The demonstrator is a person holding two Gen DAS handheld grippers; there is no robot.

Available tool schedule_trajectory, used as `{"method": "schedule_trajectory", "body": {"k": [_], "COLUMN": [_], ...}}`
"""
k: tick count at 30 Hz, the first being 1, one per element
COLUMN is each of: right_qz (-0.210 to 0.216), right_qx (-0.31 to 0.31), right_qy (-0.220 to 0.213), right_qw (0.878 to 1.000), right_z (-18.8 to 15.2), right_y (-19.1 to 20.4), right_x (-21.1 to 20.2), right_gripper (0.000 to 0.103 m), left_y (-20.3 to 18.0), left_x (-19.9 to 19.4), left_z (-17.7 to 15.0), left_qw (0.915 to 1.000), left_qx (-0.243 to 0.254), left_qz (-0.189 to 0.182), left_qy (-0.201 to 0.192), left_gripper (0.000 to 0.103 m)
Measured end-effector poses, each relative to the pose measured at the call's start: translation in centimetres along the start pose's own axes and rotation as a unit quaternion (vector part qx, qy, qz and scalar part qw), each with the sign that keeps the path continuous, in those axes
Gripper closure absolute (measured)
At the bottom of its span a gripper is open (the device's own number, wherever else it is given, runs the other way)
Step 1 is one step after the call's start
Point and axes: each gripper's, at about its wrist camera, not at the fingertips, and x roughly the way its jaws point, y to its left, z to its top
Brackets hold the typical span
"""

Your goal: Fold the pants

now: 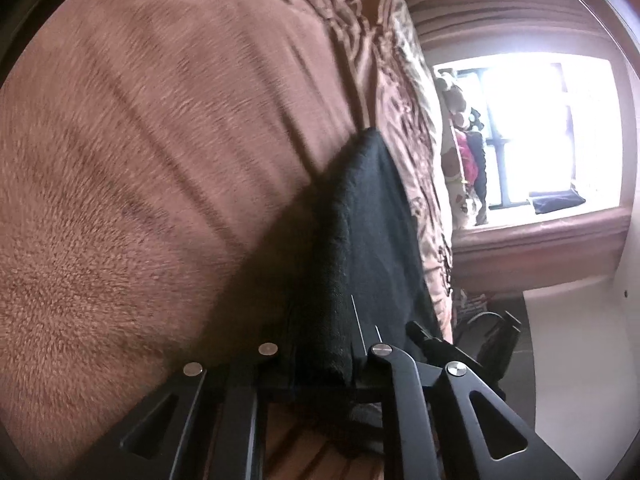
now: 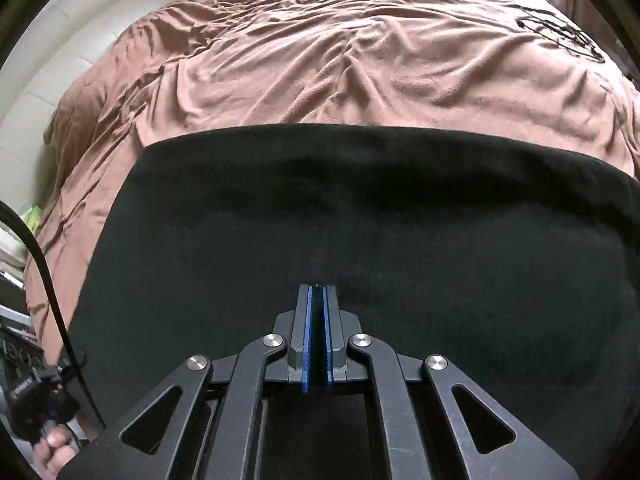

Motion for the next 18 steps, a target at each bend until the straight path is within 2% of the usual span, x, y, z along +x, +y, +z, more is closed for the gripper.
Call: {"method": "schedule_trajectory", "body": {"k": [5, 10, 18], "right_qz": [-0.009, -0.027, -0.046], "right_qx": [0.011, 0.016, 0.005], "right_qy": [0.011, 0.010, 0.003], "right_qw": [1.000, 0.999, 0.999], "right_z": [2.7, 5.1, 7.0], "right_y": [-0.5, -0.3, -0.1], "right_x": [1.1, 2.9, 4.5], "right_gripper": [0.102, 0.102, 0.102], "left_y": [-1.5, -1.4, -0.4], "left_x": [-0.5, -0.3, 0.5], "left_z": [0.0, 0.1, 0.2], "left_qw": [1.0000, 0.9997, 0.9986], "left_qx": [0.006, -0.023, -0.040], "left_qz": [-0.005, 0.003, 0.036], "left_qy": [-0.007, -0.009, -0.007], "left_gripper": [0.088, 0.088, 0.087]}}
